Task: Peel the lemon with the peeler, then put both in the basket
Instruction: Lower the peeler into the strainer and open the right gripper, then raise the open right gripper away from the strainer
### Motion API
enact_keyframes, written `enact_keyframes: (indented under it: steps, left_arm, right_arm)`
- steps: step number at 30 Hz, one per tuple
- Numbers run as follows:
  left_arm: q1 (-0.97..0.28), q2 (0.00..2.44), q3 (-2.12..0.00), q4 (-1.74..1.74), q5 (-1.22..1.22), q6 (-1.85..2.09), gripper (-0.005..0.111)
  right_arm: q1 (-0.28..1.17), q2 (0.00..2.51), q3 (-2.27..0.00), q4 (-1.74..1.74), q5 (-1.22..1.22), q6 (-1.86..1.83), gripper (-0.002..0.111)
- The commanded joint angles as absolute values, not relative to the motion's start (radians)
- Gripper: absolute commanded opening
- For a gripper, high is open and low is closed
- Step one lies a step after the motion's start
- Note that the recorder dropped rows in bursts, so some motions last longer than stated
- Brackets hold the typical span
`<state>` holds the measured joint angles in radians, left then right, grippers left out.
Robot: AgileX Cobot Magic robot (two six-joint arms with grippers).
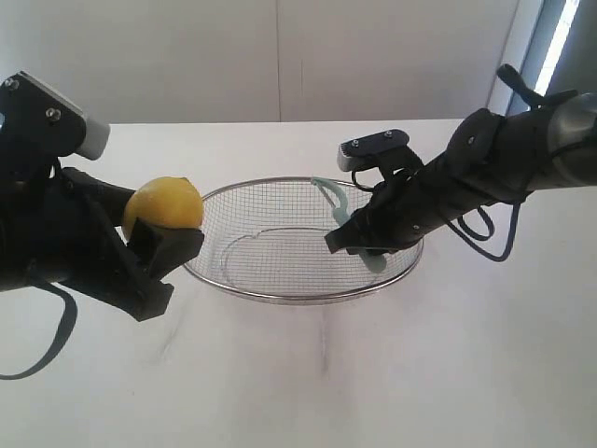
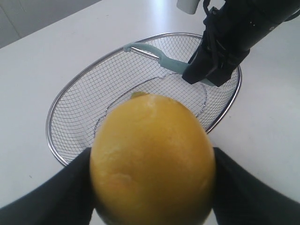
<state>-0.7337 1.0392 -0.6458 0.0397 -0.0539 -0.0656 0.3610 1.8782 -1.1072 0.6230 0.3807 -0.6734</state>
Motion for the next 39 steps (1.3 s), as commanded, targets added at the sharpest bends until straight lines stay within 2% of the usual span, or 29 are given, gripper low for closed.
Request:
enact_keyframes:
  steps: [1, 5, 16, 22, 26, 28, 30, 31, 33, 37, 39]
  left_arm:
    - [-0.74, 1.036, -0.642, 0.034, -0.059, -0.074, 0.0]
    - [-0.74, 1.036, -0.642, 0.034, -0.059, -0.074, 0.0]
    - [-0.74, 1.036, -0.642, 0.034, -0.059, -0.074, 0.0]
    - [-0.74, 1.036, -0.642, 0.034, -0.061, -0.074, 0.0]
    - [-0.74, 1.036, -0.642, 0.034, -0.063, -0.074, 0.0]
    - [-0.74, 1.036, -0.642, 0.034, -0.063, -0.074, 0.0]
    - [-0.74, 1.036, -0.642, 0.034, -0.063, -0.074, 0.0]
    - [-0.74, 1.036, -0.642, 0.034, -0.063, -0.074, 0.0]
    - [-0.74, 1.036, -0.642, 0.034, -0.063, -0.074, 0.0]
    - [-0.74, 1.036, -0.642, 0.034, -0.063, -0.074, 0.0]
    - [-0.74, 1.036, -0.642, 0.034, -0.067, -0.074, 0.0]
  right_arm:
    - [0.359, 1.875, -1.115, 0.627, 0.388, -0.674, 0.004]
    - [0.359, 1.875, -1.115, 0.627, 0.395, -0.674, 0.01]
    - [0.359, 1.875, -1.115, 0.627, 0.378, -0.674, 0.037]
    - [0.359, 1.862, -1.123, 0.627, 0.399, -0.674, 0.039]
    - [0.359, 1.768, -1.151, 0.593, 0.448, -0.674, 0.039]
    - [0.359, 1.68, -1.156, 0.534, 0.494, -0.674, 0.026]
    - [0.359, 1.599, -1.156, 0.465, 0.552, -0.649, 0.004]
    - [0.359, 1.578, -1.156, 0.449, 0.573, -0.636, 0.0]
    - [0.359, 1.526, -1.156, 0.424, 0.611, -0.586, 0.0]
    - [0.359, 1.417, -1.149, 0.42, 0.856, -0.538, 0.0]
    - [0.359, 1.391, -1.138, 0.422, 0.863, -0.538, 0.0]
